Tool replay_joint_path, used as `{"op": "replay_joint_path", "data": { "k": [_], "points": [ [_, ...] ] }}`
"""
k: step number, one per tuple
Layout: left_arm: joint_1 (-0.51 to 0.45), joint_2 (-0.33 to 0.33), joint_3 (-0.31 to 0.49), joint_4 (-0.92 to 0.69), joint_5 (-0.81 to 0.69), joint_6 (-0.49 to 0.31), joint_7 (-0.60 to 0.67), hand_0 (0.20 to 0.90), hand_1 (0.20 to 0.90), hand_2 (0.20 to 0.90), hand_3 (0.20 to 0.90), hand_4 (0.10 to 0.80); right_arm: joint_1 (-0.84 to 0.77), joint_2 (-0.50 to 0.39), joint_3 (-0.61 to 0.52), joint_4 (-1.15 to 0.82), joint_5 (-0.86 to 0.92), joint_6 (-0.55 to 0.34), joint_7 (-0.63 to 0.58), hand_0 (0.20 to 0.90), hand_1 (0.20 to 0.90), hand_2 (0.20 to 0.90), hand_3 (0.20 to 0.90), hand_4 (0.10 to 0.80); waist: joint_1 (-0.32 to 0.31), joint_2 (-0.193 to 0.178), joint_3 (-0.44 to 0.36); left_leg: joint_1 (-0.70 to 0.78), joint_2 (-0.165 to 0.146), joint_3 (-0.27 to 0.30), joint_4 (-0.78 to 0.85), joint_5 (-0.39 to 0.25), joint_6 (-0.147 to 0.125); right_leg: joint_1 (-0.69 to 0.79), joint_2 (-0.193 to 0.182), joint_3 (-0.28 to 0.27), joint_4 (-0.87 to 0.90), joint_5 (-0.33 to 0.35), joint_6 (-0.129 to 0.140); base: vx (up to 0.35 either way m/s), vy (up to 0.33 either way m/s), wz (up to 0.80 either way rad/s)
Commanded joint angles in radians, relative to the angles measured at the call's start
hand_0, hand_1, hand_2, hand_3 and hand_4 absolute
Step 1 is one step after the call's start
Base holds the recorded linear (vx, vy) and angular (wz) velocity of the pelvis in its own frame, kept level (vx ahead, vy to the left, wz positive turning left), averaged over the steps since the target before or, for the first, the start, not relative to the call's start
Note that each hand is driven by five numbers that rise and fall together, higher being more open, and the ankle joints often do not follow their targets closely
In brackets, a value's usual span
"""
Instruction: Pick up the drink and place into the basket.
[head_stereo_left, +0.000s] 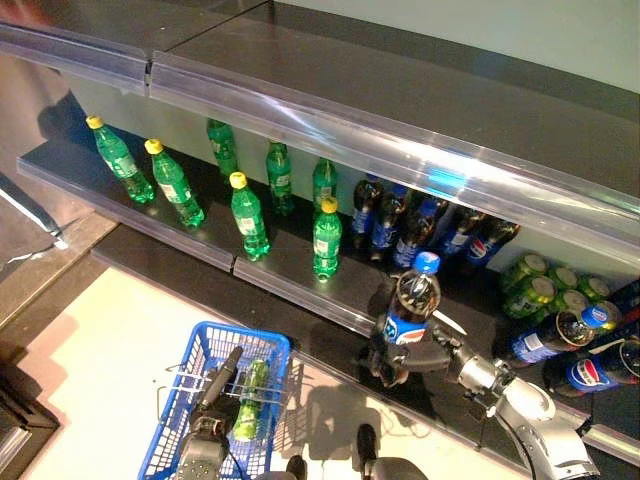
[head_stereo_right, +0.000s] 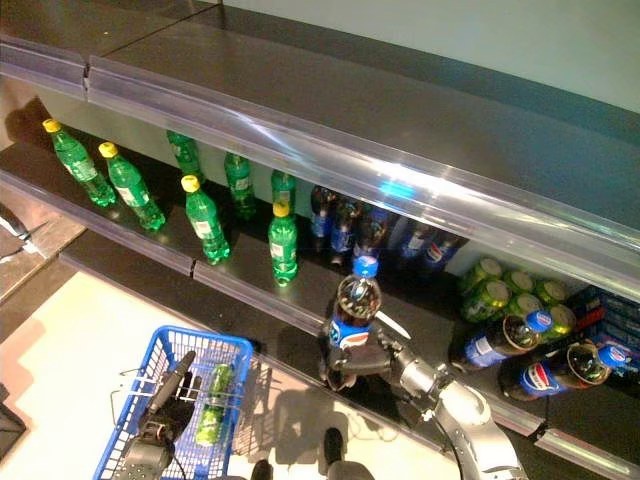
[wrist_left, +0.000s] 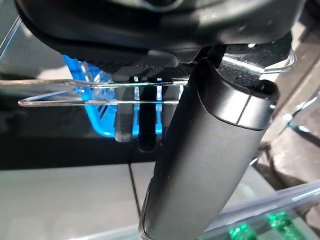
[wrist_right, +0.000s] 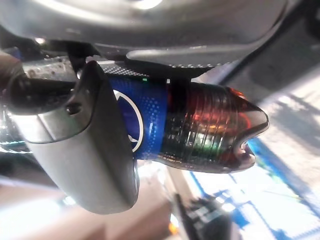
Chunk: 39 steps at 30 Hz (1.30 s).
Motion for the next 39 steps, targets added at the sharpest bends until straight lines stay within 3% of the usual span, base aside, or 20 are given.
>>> {"op": "replay_joint_path", "data": {
  "k": [1, 8, 14, 18, 19, 21, 23, 25, 26, 32, 36, 39],
  "points": [
    [-0.079, 0.140, 0.001, -0.116, 0.085, -0.053, -0.213, 0.300, 0.300, 0.300, 0.200, 0.100, -0.051, -0.056, 0.011, -0.135, 0.052, -0.062, 0.084, 0.300, 0.300, 0.300, 0.200, 0.100, 0.022, 0.010, -0.165, -0.059, -0.054, 0.063, 0.049, -0.065, -0.023, 0.047, 0.020, -0.048, -0.003, -0.099, 0.061, -0.032, 0.059, 0.29],
    [-0.090, 0.185, -0.043, -0.205, 0.203, 0.014, -0.309, 0.300, 0.300, 0.300, 0.200, 0.100, -0.070, -0.052, 0.114, -0.109, -0.028, -0.047, 0.028, 0.300, 0.300, 0.300, 0.200, 0.100, 0.059, 0.016, -0.146, -0.060, -0.066, 0.047, 0.073, -0.070, -0.017, 0.063, -0.011, -0.096, 0.008, -0.098, 0.068, -0.034, 0.079, 0.25],
    [-0.114, 0.226, -0.101, -0.346, 0.266, 0.091, -0.378, 0.300, 0.300, 0.300, 0.200, 0.100, -0.129, -0.010, 0.215, -0.005, -0.090, -0.080, -0.066, 0.300, 0.300, 0.300, 0.200, 0.100, 0.104, 0.028, -0.124, -0.076, -0.087, 0.010, 0.138, -0.097, 0.003, 0.048, -0.053, -0.104, 0.070, -0.109, 0.080, -0.030, 0.129, 0.17],
    [-0.130, 0.257, -0.158, -0.453, 0.270, 0.155, -0.412, 0.300, 0.300, 0.300, 0.200, 0.100, -0.150, 0.024, 0.266, 0.034, -0.133, -0.101, -0.138, 0.300, 0.300, 0.300, 0.200, 0.100, 0.125, 0.044, -0.116, -0.087, -0.093, -0.027, 0.149, -0.092, 0.025, -0.023, -0.087, -0.123, 0.224, -0.122, 0.093, -0.007, 0.085, 0.29],
    [-0.138, 0.266, -0.174, -0.474, 0.277, 0.170, -0.426, 0.300, 0.300, 0.300, 0.200, 0.100, -0.157, 0.033, 0.282, 0.041, -0.132, -0.101, -0.166, 0.300, 0.300, 0.300, 0.200, 0.100, 0.123, 0.048, -0.112, -0.087, -0.095, -0.040, 0.147, -0.087, 0.034, -0.062, -0.089, -0.102, 0.284, -0.108, 0.097, 0.035, 0.019, 0.42],
    [-0.162, 0.285, -0.229, -0.514, 0.260, 0.208, -0.444, 0.300, 0.300, 0.300, 0.200, 0.100, -0.169, 0.058, 0.306, 0.069, -0.143, -0.117, -0.232, 0.300, 0.300, 0.300, 0.200, 0.100, 0.113, 0.050, -0.108, -0.092, -0.104, -0.080, 0.146, -0.077, 0.042, -0.092, -0.052, -0.058, 0.299, -0.110, 0.089, 0.090, -0.040, 0.67],
    [-0.218, 0.307, -0.326, -0.559, 0.222, 0.258, -0.474, 0.300, 0.300, 0.300, 0.200, 0.100, -0.180, 0.048, 0.312, 0.103, -0.135, -0.127, -0.313, 0.300, 0.300, 0.300, 0.200, 0.100, 0.091, 0.047, -0.115, -0.105, -0.122, -0.139, 0.131, -0.060, 0.035, -0.053, 0.013, 0.017, 0.170, -0.107, 0.063, 0.158, -0.131, 1.17],
    [-0.252, 0.311, -0.379, -0.598, 0.201, 0.300, -0.494, 0.300, 0.300, 0.300, 0.200, 0.100, -0.201, 0.041, 0.313, 0.129, -0.113, -0.112, -0.358, 0.300, 0.300, 0.300, 0.200, 0.100, 0.076, 0.050, -0.119, -0.106, -0.117, -0.156, 0.128, -0.058, 0.028, -0.031, 0.036, 0.069, 0.136, -0.107, 0.057, 0.106, -0.168, 1.62],
    [-0.258, 0.312, -0.396, -0.618, 0.190, 0.306, -0.485, 0.300, 0.300, 0.300, 0.200, 0.100, -0.212, 0.044, 0.313, 0.145, -0.124, -0.111, -0.354, 0.300, 0.300, 0.300, 0.200, 0.100, 0.075, 0.052, -0.123, -0.102, -0.107, -0.151, 0.122, -0.054, 0.023, -0.021, 0.040, 0.070, 0.127, -0.110, 0.050, 0.062, -0.191, 1.77],
    [-0.331, 0.297, -0.503, -0.775, 0.150, 0.384, -0.445, 0.300, 0.300, 0.300, 0.200, 0.100, -0.313, 0.094, 0.379, 0.240, -0.119, -0.053, -0.472, 0.300, 0.300, 0.300, 0.200, 0.100, 0.116, 0.062, -0.131, -0.120, -0.045, -0.135, 0.109, -0.013, -0.041, 0.048, 0.049, -0.048, 0.100, -0.154, 0.022, 0.025, -0.207, 1.01],
    [-0.388, 0.276, -0.540, -0.819, 0.111, 0.433, -0.470, 0.300, 0.300, 0.300, 0.200, 0.100, -0.365, 0.132, 0.390, 0.315, -0.140, -0.038, -0.572, 0.300, 0.300, 0.300, 0.200, 0.100, 0.131, 0.053, -0.119, -0.187, -0.027, -0.073, 0.211, -0.018, -0.077, 0.067, 0.028, -0.150, 0.104, -0.168, 0.005, -0.046, -0.102, 0.71],
    [-0.396, 0.260, -0.561, -0.853, 0.096, 0.443, -0.489, 0.300, 0.300, 0.300, 0.200, 0.100, -0.378, 0.135, 0.384, 0.350, -0.130, -0.026, -0.623, 0.300, 0.300, 0.300, 0.200, 0.100, 0.133, 0.048, -0.109, -0.220, -0.031, -0.053, 0.247, -0.022, -0.078, 0.069, 0.019, -0.199, 0.105, -0.159, -0.002, -0.058, -0.010, 1.15]
  ]
}}
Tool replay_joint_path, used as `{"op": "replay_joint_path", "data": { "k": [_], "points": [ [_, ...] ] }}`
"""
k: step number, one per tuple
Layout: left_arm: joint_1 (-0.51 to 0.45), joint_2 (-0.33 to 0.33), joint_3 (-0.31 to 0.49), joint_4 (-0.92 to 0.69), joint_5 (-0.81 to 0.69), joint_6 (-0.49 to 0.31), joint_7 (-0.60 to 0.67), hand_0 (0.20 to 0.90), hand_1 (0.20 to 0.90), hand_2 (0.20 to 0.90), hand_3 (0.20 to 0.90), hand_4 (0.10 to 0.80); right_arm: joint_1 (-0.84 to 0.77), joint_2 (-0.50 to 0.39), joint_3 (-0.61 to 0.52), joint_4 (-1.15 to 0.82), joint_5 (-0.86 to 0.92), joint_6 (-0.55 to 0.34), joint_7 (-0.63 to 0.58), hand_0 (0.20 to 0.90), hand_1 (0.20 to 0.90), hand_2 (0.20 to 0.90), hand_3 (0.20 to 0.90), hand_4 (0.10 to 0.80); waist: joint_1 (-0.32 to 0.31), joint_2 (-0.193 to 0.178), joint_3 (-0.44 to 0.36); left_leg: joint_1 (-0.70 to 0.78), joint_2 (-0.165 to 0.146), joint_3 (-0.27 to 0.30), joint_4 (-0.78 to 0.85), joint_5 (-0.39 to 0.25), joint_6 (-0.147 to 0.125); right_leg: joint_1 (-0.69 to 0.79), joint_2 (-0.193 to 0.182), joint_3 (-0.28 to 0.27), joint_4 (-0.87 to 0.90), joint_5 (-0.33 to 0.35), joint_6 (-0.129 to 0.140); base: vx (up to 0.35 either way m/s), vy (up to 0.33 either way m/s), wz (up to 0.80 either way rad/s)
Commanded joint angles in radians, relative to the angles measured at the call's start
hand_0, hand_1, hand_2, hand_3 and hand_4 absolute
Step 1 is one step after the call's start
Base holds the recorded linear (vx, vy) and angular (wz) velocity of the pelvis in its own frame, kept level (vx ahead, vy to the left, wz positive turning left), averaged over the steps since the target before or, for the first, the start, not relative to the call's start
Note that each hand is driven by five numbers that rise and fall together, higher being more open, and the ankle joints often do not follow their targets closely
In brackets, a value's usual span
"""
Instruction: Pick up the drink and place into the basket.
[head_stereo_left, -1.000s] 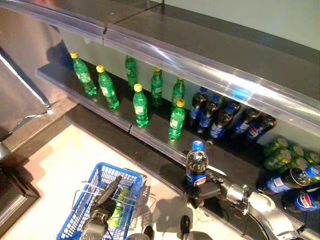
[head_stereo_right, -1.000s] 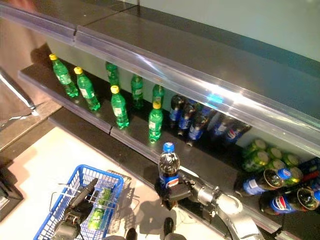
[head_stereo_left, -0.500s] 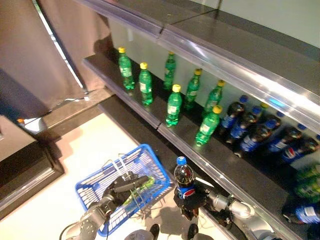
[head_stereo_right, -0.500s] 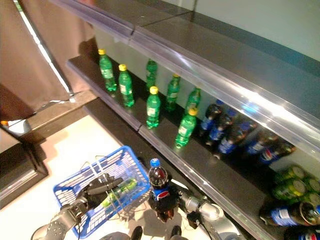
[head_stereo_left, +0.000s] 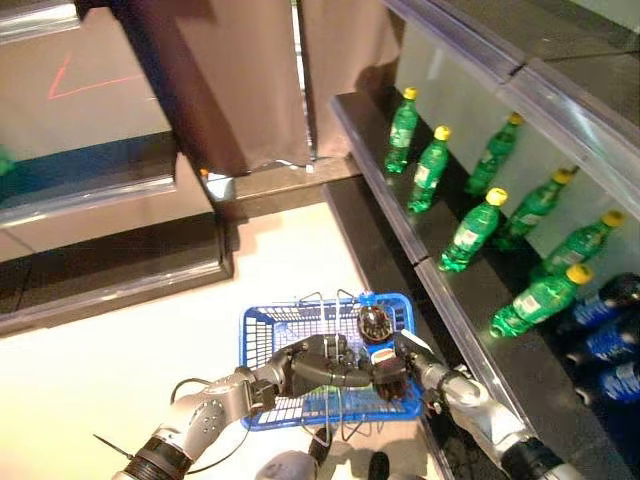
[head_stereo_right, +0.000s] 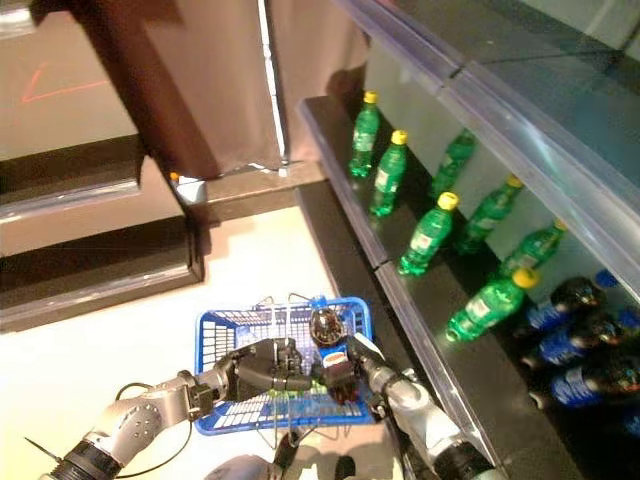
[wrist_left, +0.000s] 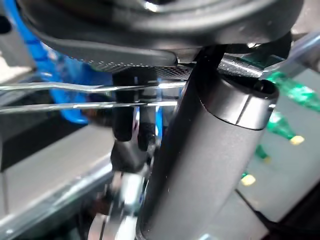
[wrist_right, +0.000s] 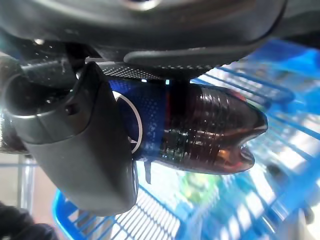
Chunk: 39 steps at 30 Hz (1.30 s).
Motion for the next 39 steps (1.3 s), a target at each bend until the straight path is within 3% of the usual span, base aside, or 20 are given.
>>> {"op": "replay_joint_path", "data": {
  "k": [1, 7, 10, 19, 26, 33, 34, 35, 39],
  "points": [
    [-0.156, -0.093, 0.015, -0.253, -0.216, -0.120, -0.161, 0.300, 0.300, 0.300, 0.200, 0.100, -0.131, 0.062, 0.023, 0.003, 0.056, -0.081, -0.088, 0.300, 0.300, 0.300, 0.200, 0.100, 0.041, -0.026, -0.129, -0.063, -0.017, 0.013, 0.176, -0.112, -0.061, -0.128, -0.012, -0.009, 0.102, -0.007, 0.031, -0.015, 0.016, 1.10],
    [-0.166, -0.118, -0.001, -0.299, -0.281, -0.104, -0.138, 0.300, 0.300, 0.300, 0.200, 0.100, -0.192, 0.122, 0.066, 0.125, 0.002, -0.047, -0.144, 0.300, 0.300, 0.300, 0.200, 0.100, 0.062, -0.014, -0.152, -0.051, -0.023, -0.003, 0.122, -0.084, -0.057, -0.124, 0.002, 0.004, 0.094, -0.012, 0.035, 0.035, 0.034, 0.36],
    [-0.179, -0.163, -0.024, -0.323, -0.330, -0.105, -0.092, 0.300, 0.300, 0.300, 0.200, 0.100, -0.226, 0.153, 0.084, 0.202, -0.053, -0.036, -0.157, 0.300, 0.300, 0.300, 0.200, 0.100, 0.074, -0.015, -0.167, -0.033, -0.029, -0.017, 0.104, -0.083, -0.060, -0.109, 0.001, 0.001, 0.078, -0.009, 0.038, 0.085, 0.049, 0.07],
    [-0.196, -0.264, -0.071, -0.369, -0.297, -0.219, 0.026, 0.300, 0.300, 0.300, 0.200, 0.100, -0.239, 0.231, 0.115, 0.386, -0.143, -0.067, -0.255, 0.300, 0.300, 0.300, 0.200, 0.100, 0.100, -0.010, -0.180, -0.010, -0.043, -0.039, 0.094, -0.087, -0.058, -0.088, -0.015, -0.028, 0.067, -0.002, 0.042, 0.059, 0.055, 0.06],
    [-0.181, -0.307, -0.080, -0.392, -0.331, -0.200, 0.066, 0.300, 0.300, 0.300, 0.200, 0.100, -0.220, 0.256, 0.121, 0.453, -0.183, -0.085, -0.294, 0.300, 0.300, 0.300, 0.200, 0.100, 0.111, 0.003, -0.182, -0.001, -0.049, -0.047, 0.086, -0.089, -0.055, -0.082, -0.024, -0.038, 0.059, 0.003, 0.048, 0.029, 0.037, 0.06],
    [-0.166, -0.328, -0.128, -0.386, -0.304, -0.187, 0.040, 0.300, 0.300, 0.300, 0.200, 0.100, -0.272, 0.254, 0.170, 0.533, -0.392, -0.030, -0.271, 0.300, 0.300, 0.300, 0.200, 0.100, 0.121, 0.011, -0.185, 0.008, -0.053, -0.052, 0.074, -0.085, -0.054, -0.076, -0.028, -0.046, 0.054, 0.006, 0.052, 0.034, 0.040, 0.03],
    [-0.160, -0.333, -0.135, -0.382, -0.290, -0.186, 0.033, 0.300, 0.300, 0.300, 0.200, 0.100, -0.286, 0.249, 0.192, 0.542, -0.431, 0.016, -0.243, 0.521, 0.521, 0.521, 0.458, 0.358, 0.124, 0.010, -0.187, 0.013, -0.054, -0.052, 0.069, -0.084, -0.053, -0.074, -0.029, -0.047, 0.053, 0.006, 0.052, 0.034, 0.022, 0.07],
    [-0.158, -0.333, -0.136, -0.381, -0.287, -0.188, 0.031, 0.300, 0.300, 0.300, 0.200, 0.100, -0.288, 0.248, 0.196, 0.545, -0.434, 0.022, -0.240, 0.900, 0.900, 0.900, 0.900, 0.800, 0.124, 0.010, -0.188, 0.014, -0.053, -0.052, 0.068, -0.084, -0.053, -0.073, -0.029, -0.047, 0.053, 0.006, 0.052, 0.043, 0.028, 0.16],
    [-0.144, -0.342, -0.155, -0.377, -0.268, -0.199, 0.042, 0.300, 0.300, 0.300, 0.200, 0.100, -0.317, 0.249, 0.216, 0.577, -0.428, 0.058, -0.197, 0.900, 0.900, 0.900, 0.900, 0.800, 0.130, 0.006, -0.189, 0.029, -0.051, -0.053, 0.059, -0.084, -0.051, -0.062, -0.030, -0.050, 0.050, 0.006, 0.052, 0.046, 0.019, 0.09]
  ]
}}
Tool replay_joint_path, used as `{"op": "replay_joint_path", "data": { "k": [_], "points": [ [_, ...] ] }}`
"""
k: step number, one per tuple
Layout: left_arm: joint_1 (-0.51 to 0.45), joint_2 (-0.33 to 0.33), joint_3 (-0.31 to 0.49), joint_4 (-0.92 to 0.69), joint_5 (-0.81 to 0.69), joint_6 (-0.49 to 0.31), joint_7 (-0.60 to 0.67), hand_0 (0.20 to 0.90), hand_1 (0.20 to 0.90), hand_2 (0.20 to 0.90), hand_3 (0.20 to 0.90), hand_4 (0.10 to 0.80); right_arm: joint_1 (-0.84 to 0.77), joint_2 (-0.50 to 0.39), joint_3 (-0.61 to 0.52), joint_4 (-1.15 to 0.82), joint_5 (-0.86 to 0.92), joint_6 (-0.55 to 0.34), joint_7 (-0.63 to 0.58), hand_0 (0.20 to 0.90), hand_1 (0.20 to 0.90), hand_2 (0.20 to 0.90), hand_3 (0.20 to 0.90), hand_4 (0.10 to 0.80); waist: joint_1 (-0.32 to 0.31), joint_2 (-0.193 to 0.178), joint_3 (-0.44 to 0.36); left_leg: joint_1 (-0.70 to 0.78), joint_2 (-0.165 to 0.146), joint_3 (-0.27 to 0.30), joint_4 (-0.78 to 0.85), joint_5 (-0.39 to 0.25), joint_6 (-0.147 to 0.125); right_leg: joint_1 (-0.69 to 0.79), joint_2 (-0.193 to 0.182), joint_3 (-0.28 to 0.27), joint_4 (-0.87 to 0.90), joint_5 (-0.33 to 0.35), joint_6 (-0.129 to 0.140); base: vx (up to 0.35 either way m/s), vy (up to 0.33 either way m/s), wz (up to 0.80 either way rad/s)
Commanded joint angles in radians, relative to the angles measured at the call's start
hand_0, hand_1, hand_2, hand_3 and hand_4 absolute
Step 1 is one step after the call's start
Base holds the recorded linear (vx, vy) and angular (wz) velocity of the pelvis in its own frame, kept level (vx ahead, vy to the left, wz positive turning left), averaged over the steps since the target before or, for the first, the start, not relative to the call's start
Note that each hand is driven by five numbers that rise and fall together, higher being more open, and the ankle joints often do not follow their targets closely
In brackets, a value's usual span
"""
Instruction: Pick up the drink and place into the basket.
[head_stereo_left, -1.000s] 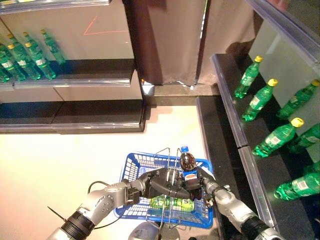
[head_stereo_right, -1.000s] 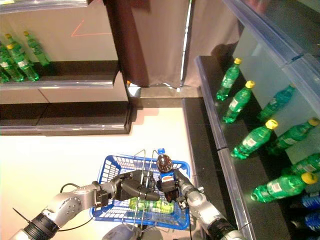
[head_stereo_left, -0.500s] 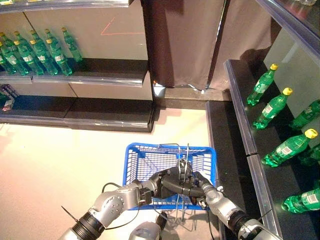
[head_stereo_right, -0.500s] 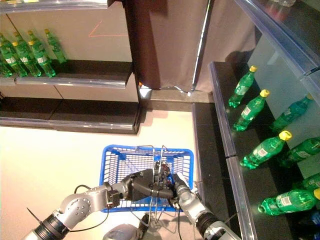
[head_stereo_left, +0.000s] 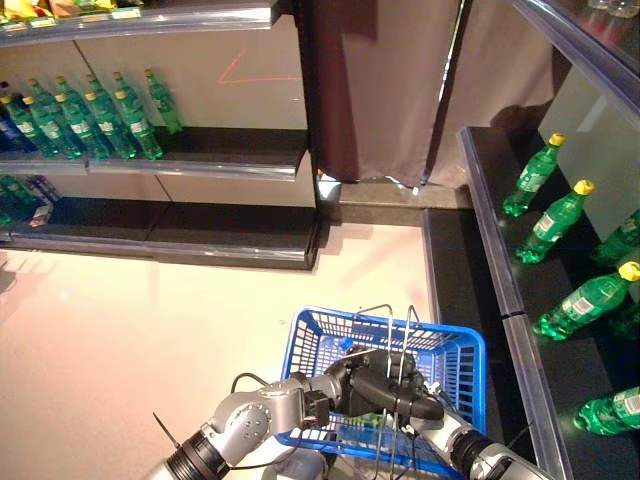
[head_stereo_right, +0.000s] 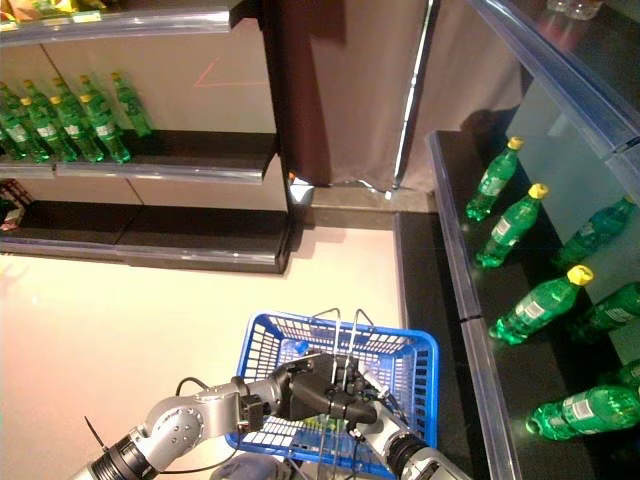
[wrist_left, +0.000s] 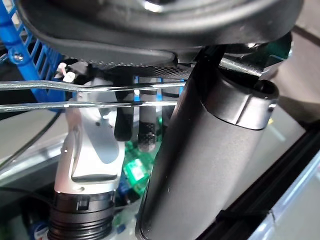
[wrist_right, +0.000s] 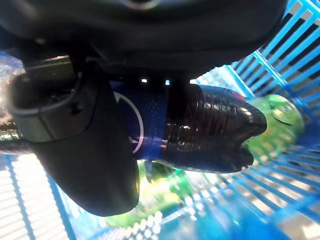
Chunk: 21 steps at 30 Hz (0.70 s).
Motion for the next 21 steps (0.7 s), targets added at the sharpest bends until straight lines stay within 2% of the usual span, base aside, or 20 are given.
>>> {"op": "replay_joint_path", "data": {
  "k": [1, 6, 12, 16, 18, 21],
  "points": [
    [-0.135, -0.225, 0.039, -0.227, -0.141, -0.214, -0.125, 0.300, 0.300, 0.300, 0.200, 0.100, -0.164, 0.013, 0.039, 0.037, -0.007, -0.026, 0.005, 0.900, 0.900, 0.900, 0.900, 0.800, 0.026, -0.037, -0.152, 0.020, -0.027, 0.032, 0.045, -0.129, -0.053, -0.101, -0.016, 0.052, -0.031, 0.105, 0.034, 0.055, 0.012, 0.01],
    [-0.130, -0.226, 0.054, -0.221, -0.120, -0.238, -0.090, 0.300, 0.300, 0.300, 0.200, 0.100, -0.153, 0.014, 0.031, 0.032, 0.024, -0.017, 0.025, 0.900, 0.900, 0.900, 0.900, 0.800, 0.020, -0.039, -0.157, 0.037, -0.024, 0.033, 0.030, -0.131, -0.048, -0.095, -0.016, 0.057, -0.034, 0.103, 0.034, 0.014, 0.002, 0.00],
    [-0.117, -0.206, 0.107, -0.219, -0.129, -0.233, -0.053, 0.300, 0.300, 0.300, 0.200, 0.100, -0.095, -0.004, -0.005, -0.032, 0.092, -0.052, -0.006, 0.900, 0.900, 0.900, 0.900, 0.800, 0.002, -0.043, -0.160, 0.057, -0.020, 0.045, 0.014, -0.139, -0.040, -0.092, -0.013, 0.076, -0.039, 0.102, 0.036, 0.000, 0.000, 0.00],
    [-0.104, -0.168, 0.151, -0.211, -0.121, -0.248, -0.036, 0.300, 0.300, 0.300, 0.200, 0.100, -0.030, -0.042, -0.038, -0.189, 0.163, -0.086, -0.062, 0.900, 0.900, 0.900, 0.900, 0.800, -0.024, -0.047, -0.155, 0.074, -0.014, 0.059, -0.001, -0.145, -0.032, -0.093, -0.010, 0.096, -0.045, 0.104, 0.037, -0.016, -0.011, -0.02],
    [-0.096, -0.146, 0.191, -0.195, -0.129, -0.256, -0.030, 0.300, 0.300, 0.300, 0.200, 0.100, 0.015, -0.069, -0.067, -0.306, 0.182, -0.095, -0.079, 0.900, 0.900, 0.900, 0.900, 0.800, -0.041, -0.050, -0.151, 0.082, -0.012, 0.069, -0.007, -0.150, -0.026, -0.094, -0.008, 0.108, -0.046, 0.104, 0.037, -0.056, -0.033, -0.09],
    [-0.064, -0.124, 0.262, -0.167, -0.144, -0.272, -0.017, 0.300, 0.300, 0.300, 0.200, 0.100, 0.110, -0.102, -0.133, -0.482, 0.256, -0.154, -0.064, 0.900, 0.900, 0.900, 0.900, 0.800, -0.073, -0.054, -0.149, 0.094, -0.007, 0.086, -0.016, -0.157, -0.021, -0.100, -0.003, 0.127, -0.044, 0.103, 0.037, -0.057, -0.029, -0.24]
  ]
}}
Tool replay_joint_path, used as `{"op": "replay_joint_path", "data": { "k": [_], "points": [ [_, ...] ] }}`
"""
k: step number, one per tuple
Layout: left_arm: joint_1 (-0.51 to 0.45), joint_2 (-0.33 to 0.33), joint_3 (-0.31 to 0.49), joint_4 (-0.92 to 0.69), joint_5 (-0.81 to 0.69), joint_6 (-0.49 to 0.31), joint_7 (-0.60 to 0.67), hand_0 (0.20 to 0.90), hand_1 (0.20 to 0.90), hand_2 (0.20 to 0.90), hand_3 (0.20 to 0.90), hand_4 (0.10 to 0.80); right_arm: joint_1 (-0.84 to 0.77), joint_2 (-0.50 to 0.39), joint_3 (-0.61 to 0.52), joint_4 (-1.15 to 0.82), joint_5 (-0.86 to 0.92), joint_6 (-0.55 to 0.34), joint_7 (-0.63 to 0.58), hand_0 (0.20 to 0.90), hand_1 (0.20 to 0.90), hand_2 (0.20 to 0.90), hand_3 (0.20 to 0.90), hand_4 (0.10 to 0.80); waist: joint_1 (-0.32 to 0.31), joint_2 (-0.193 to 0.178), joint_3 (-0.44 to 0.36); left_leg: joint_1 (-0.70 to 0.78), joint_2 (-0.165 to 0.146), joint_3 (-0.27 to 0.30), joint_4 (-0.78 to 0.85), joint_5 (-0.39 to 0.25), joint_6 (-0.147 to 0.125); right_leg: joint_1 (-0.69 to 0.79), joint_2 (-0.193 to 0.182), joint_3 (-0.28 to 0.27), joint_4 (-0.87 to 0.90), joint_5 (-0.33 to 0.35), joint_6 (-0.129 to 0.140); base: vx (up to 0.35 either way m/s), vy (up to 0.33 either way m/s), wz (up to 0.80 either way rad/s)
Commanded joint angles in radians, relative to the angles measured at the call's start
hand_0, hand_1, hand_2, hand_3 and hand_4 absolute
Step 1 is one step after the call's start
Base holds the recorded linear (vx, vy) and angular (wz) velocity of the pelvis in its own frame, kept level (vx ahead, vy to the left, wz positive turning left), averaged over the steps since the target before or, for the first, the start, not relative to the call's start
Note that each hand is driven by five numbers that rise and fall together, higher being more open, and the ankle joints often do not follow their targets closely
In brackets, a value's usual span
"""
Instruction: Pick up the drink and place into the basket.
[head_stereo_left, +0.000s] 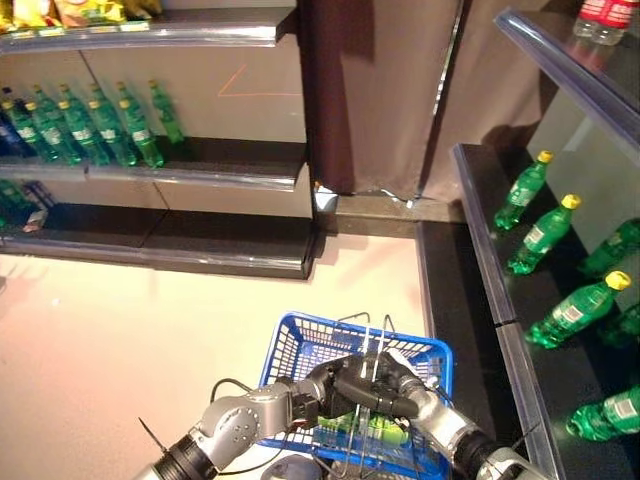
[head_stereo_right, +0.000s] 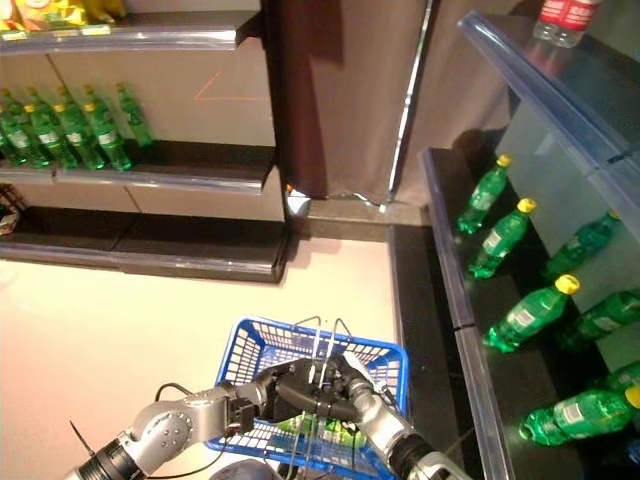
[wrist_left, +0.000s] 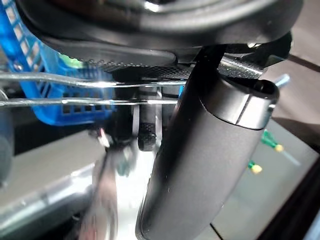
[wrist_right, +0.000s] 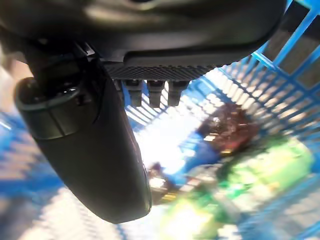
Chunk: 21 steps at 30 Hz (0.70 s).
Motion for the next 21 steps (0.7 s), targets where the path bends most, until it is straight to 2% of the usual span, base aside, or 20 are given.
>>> {"op": "replay_joint_path", "data": {
  "k": [1, 5, 8, 14, 16, 17, 21],
  "points": [
    [-0.122, -0.203, 0.238, -0.172, -0.165, -0.285, -0.130, 0.300, 0.300, 0.300, 0.200, 0.100, 0.040, -0.064, -0.092, -0.153, 0.067, -0.181, -0.017, 0.900, 0.900, 0.900, 0.900, 0.800, -0.033, -0.021, -0.119, 0.060, -0.015, 0.060, 0.039, -0.183, -0.029, -0.096, 0.005, 0.100, -0.050, 0.100, 0.035, -0.056, -0.031, -0.17],
    [-0.054, -0.197, 0.334, -0.122, -0.150, -0.352, -0.123, 0.300, 0.300, 0.300, 0.200, 0.100, 0.176, -0.105, -0.214, -0.328, 0.106, -0.279, 0.083, 0.900, 0.900, 0.900, 0.900, 0.800, -0.086, -0.024, -0.116, 0.073, -0.004, 0.096, 0.027, -0.192, -0.022, -0.104, 0.019, 0.141, -0.057, 0.100, 0.036, -0.074, -0.053, -0.32],
    [-0.023, -0.195, 0.401, -0.014, -0.151, -0.439, -0.120, 0.300, 0.300, 0.300, 0.200, 0.100, 0.263, -0.125, -0.316, -0.431, 0.185, -0.336, 0.214, 0.900, 0.900, 0.900, 0.900, 0.800, -0.140, -0.032, -0.114, 0.079, 0.003, 0.137, 0.028, -0.203, -0.020, -0.114, 0.034, 0.183, -0.062, 0.102, 0.035, -0.072, -0.058, -0.48],
    [0.025, -0.215, 0.460, 0.100, -0.120, -0.546, -0.084, 0.300, 0.300, 0.300, 0.200, 0.100, 0.320, -0.129, -0.379, -0.504, 0.263, -0.374, 0.291, 0.900, 0.900, 0.900, 0.900, 0.800, -0.178, -0.040, -0.115, 0.085, 0.011, 0.180, 0.040, -0.219, -0.016, -0.120, 0.043, 0.231, -0.072, 0.109, 0.033, -0.042, -0.047, -0.48],
    [0.032, -0.218, 0.468, 0.113, -0.123, -0.554, -0.075, 0.300, 0.300, 0.300, 0.200, 0.100, 0.323, -0.129, -0.385, -0.514, 0.289, -0.379, 0.290, 0.900, 0.900, 0.900, 0.900, 0.800, -0.181, -0.041, -0.114, 0.085, 0.012, 0.185, 0.042, -0.221, -0.016, -0.121, 0.043, 0.234, -0.073, 0.110, 0.033, -0.024, -0.029, -0.34],
    [0.045, -0.233, 0.498, 0.183, -0.124, -0.599, -0.073, 0.300, 0.300, 0.300, 0.200, 0.100, 0.327, -0.114, -0.394, -0.522, 0.351, -0.389, 0.310, 0.900, 0.900, 0.900, 0.900, 0.800, -0.190, -0.043, -0.117, 0.087, 0.014, 0.197, 0.046, -0.227, -0.016, -0.121, 0.047, 0.251, -0.078, 0.112, 0.031, -0.018, -0.015, -0.24],
    [0.067, -0.255, 0.571, 0.307, -0.142, -0.681, -0.074, 0.300, 0.300, 0.300, 0.200, 0.100, 0.335, -0.077, -0.408, -0.524, 0.458, -0.383, 0.357, 0.900, 0.900, 0.900, 0.900, 0.800, -0.208, -0.042, -0.124, 0.088, 0.019, 0.216, 0.052, -0.237, -0.014, -0.127, 0.054, 0.281, -0.080, 0.112, 0.026, -0.014, -0.004, -0.44]
  ]
}}
